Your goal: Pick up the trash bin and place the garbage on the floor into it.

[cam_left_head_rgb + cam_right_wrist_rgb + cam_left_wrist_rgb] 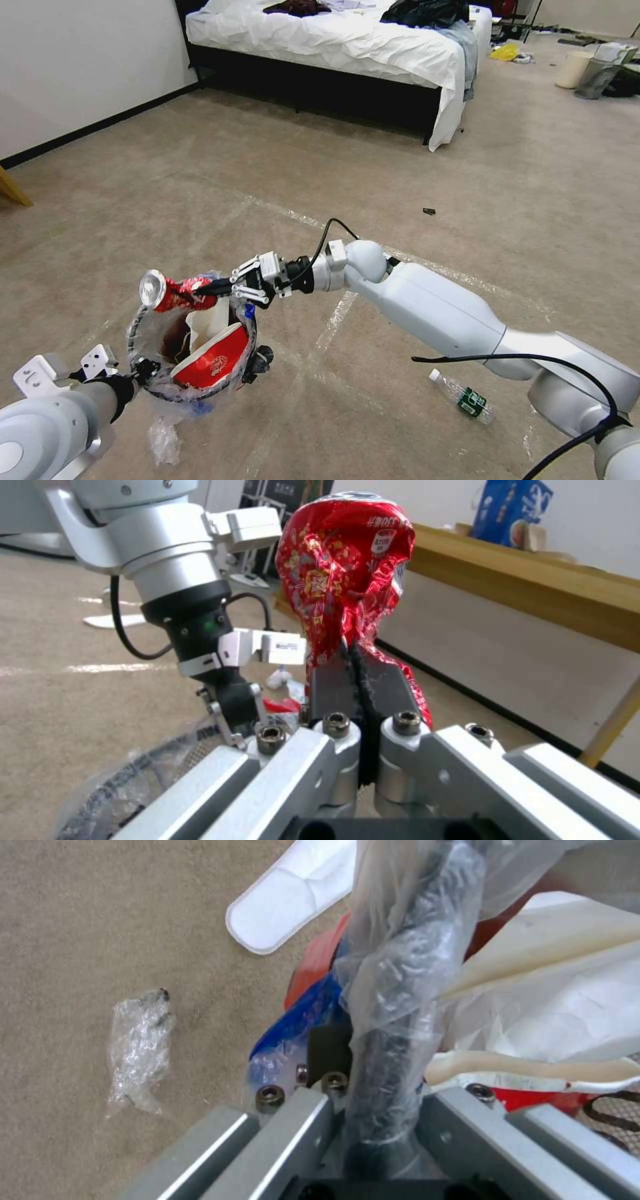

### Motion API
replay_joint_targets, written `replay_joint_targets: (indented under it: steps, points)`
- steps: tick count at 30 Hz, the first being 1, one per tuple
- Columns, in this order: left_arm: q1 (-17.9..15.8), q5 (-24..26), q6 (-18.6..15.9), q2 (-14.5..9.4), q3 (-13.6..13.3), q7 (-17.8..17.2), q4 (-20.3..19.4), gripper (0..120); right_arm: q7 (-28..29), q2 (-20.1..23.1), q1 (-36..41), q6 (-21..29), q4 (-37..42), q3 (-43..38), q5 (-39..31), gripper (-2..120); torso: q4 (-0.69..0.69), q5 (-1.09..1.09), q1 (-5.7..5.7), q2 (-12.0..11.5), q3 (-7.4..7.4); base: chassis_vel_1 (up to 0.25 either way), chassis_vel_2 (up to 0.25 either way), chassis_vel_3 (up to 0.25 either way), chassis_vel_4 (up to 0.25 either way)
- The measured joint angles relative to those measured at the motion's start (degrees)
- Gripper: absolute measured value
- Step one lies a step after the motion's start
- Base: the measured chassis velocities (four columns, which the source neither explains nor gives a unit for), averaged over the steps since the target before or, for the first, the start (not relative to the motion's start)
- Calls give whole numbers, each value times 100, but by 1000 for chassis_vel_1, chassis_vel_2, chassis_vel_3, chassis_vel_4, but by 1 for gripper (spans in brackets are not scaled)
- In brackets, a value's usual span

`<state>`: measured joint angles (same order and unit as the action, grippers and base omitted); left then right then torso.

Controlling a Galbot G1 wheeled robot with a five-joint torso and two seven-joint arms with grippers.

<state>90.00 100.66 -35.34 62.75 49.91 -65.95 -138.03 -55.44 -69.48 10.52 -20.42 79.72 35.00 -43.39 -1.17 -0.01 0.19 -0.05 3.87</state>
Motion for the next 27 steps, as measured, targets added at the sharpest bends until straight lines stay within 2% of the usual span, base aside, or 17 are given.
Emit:
replay_joint_targets:
  steps: [12, 19, 23, 25, 27]
  points:
    - [-53, -43, -4, 16, -73, 5, 33, 0, -31, -116, -52, -1, -47, 148, 41, 0, 0, -1, 0, 0, 0, 0, 0, 0, 0]
    - [-17, 5, 3, -12, -23, 5, -10, 0, -27, -141, 26, -198, -263, 256, 253, 0, 0, 0, 0, 0, 0, 0, 0, 0, 0]
    - [3, 2, 3, 12, -18, 5, -25, 0, -23, -153, 57, -294, -382, 261, 321, 7, 0, 0, 0, 0, 0, 0, 0, 0, 0]
    - [29, -3, 3, 20, -2, 7, -39, 0, -19, -143, 81, -364, -450, 258, 355, 18, 0, 0, 0, 0, 0, 0, 0, 0, 0]
    - [37, -4, 3, 21, 5, 9, -42, 0, -16, -136, 82, -387, -459, 252, 357, 22, 0, 0, 0, 0, 0, 0, 0, 0, 0]
